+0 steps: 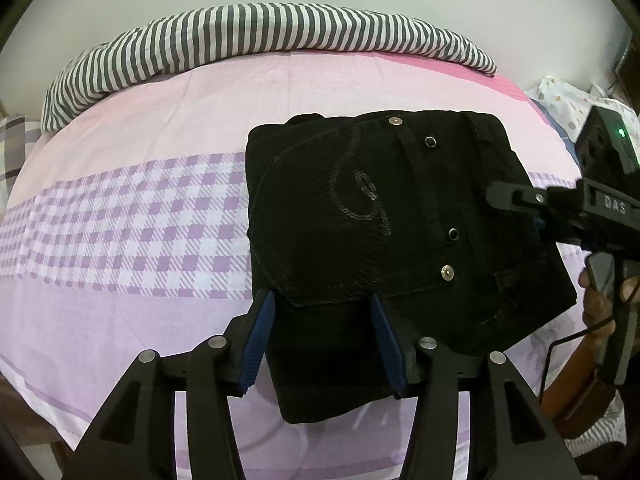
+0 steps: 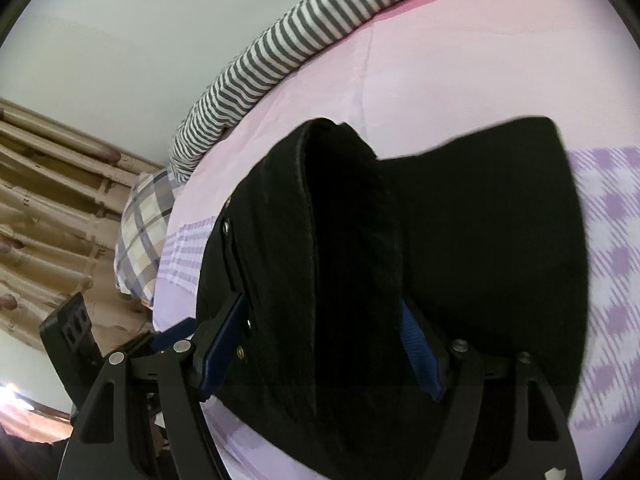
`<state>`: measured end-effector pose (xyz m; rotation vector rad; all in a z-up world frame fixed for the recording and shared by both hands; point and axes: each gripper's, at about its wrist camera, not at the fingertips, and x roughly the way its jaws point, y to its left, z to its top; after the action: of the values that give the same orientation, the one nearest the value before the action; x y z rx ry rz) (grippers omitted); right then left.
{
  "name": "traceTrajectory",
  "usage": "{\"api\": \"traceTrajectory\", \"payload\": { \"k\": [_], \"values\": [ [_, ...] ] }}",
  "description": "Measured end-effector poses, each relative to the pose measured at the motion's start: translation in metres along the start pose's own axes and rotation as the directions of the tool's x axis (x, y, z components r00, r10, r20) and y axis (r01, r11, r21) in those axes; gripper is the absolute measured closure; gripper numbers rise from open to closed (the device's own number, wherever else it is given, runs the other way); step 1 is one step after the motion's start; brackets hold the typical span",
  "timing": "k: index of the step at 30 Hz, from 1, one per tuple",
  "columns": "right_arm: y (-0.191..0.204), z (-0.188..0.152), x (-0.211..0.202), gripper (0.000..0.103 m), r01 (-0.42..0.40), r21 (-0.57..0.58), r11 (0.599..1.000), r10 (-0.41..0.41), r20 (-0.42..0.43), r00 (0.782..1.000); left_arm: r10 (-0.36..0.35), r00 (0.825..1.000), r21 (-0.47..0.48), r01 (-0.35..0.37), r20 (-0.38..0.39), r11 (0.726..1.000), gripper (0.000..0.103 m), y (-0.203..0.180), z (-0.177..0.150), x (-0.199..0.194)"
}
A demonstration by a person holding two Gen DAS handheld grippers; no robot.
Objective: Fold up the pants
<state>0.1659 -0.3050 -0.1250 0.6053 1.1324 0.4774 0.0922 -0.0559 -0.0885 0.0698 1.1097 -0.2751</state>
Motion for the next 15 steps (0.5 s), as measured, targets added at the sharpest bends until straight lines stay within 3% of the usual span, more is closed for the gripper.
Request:
{"api": "traceTrajectory", "payload": {
  "k": [15],
  "values": [
    [0.0, 0.012, 0.011, 0.029, -0.064, -0.02, 0.998, 0.062, -0.057, 0.996, -0.095, 0.995, -0.136, 0.096, 0.014, 0.986, 0.048, 0.028, -0.007, -0.004]
  ]
}}
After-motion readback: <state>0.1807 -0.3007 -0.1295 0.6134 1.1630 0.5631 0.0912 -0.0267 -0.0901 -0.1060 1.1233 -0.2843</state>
